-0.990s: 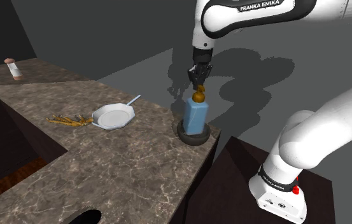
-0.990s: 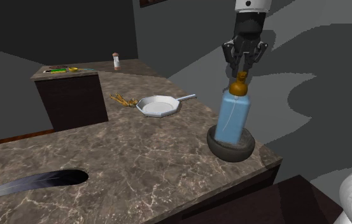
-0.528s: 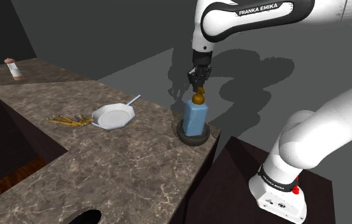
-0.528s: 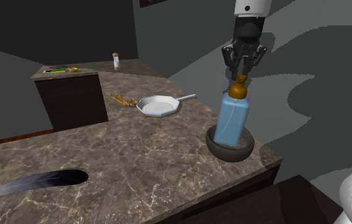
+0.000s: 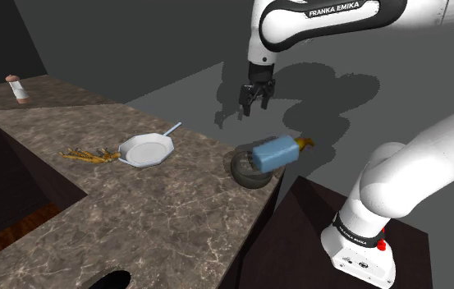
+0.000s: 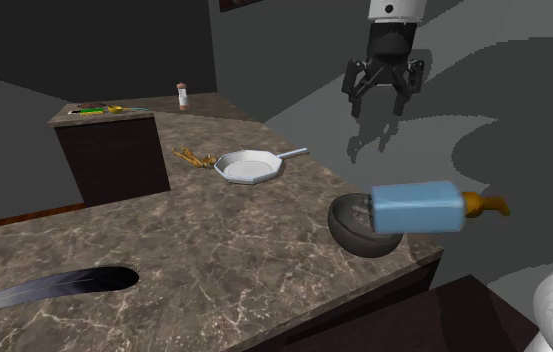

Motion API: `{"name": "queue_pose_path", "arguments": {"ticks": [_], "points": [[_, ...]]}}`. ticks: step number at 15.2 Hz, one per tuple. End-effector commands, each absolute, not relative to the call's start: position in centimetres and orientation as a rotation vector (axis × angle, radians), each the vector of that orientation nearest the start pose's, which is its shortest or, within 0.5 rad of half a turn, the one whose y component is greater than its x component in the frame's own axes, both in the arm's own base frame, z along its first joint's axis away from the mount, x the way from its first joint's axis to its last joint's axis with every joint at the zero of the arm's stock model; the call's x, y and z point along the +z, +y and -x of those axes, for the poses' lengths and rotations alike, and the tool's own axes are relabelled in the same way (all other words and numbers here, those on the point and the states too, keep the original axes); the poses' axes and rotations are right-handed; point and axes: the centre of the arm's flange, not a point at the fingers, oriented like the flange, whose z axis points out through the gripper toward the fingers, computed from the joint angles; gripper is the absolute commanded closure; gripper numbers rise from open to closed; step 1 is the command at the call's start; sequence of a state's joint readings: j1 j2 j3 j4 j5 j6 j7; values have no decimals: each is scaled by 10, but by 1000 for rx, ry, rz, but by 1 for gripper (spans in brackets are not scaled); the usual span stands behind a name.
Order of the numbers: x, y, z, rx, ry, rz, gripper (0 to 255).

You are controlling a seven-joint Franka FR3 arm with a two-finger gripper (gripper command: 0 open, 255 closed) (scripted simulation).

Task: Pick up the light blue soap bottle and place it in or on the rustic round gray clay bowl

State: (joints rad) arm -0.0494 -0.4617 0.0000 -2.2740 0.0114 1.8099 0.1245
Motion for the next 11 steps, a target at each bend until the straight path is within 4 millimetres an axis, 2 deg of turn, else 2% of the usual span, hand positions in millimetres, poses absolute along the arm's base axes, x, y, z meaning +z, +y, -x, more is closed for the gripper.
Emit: {"name": "queue_pose_path", "arguments": {"ticks": [1, 3, 11], "points": [[554, -20, -413, 5, 276, 3118, 0], [578, -20, -413, 5, 276, 3118, 0], [578, -20, -413, 5, 276, 3118, 0]]}}
